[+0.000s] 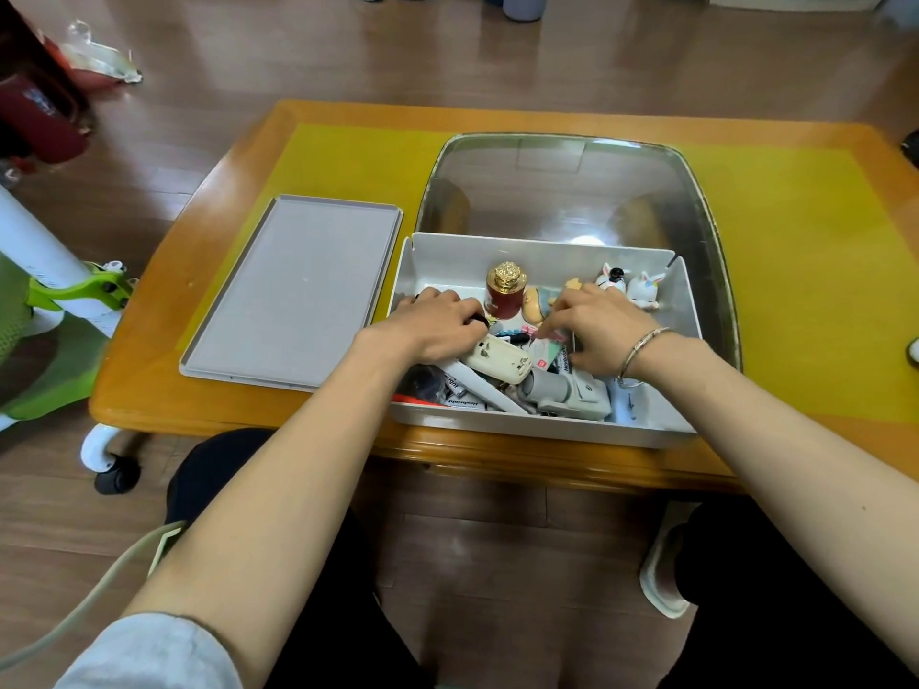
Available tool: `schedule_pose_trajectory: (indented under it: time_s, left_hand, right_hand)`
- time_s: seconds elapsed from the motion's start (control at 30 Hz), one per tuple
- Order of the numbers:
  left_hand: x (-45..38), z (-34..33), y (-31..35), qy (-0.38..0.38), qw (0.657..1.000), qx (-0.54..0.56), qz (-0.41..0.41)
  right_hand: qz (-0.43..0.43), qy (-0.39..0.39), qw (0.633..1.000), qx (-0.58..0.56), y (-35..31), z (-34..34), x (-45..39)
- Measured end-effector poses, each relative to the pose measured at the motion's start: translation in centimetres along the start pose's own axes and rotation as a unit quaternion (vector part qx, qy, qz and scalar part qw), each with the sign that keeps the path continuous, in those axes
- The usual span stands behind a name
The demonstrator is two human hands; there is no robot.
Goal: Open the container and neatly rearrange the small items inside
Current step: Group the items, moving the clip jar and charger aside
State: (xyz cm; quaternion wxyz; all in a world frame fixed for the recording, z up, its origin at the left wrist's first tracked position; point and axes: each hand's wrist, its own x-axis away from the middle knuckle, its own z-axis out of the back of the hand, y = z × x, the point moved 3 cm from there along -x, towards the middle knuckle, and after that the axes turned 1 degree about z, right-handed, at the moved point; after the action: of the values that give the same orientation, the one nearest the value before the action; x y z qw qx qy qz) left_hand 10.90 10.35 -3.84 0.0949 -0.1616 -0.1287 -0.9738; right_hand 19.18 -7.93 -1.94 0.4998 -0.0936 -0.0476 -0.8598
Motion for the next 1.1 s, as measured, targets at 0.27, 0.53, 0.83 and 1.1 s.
schedule_pose_trajectory:
  time_s: [0.27, 0.53, 0.83, 1.1]
  left_hand:
    - [0.6, -0.3, -0.1, 0.045, 0.999, -0.006, -0.002]
    - [1.5, -0.7, 0.1, 0.081, 0.997, 0.013, -0.013]
    - [1.7, 0.5, 0.6, 0.158, 0.963, 0.215, -0.052]
    - [1.7, 0.8, 0.3, 0.164, 0.942, 0.288, -0.042]
  right_hand:
    - [0.015, 0.021, 1.0, 0.008, -0.4, -0.3, -1.5]
    - [-0.021, 0.118, 0.982, -0.149, 0.8, 1.5, 0.0]
    - [-0.02, 0.217, 0.949, -0.228, -0.4, 4.0, -2.1]
    - [-0.005, 0.232, 0.949, -0.215, -1.9, 4.5, -4.1]
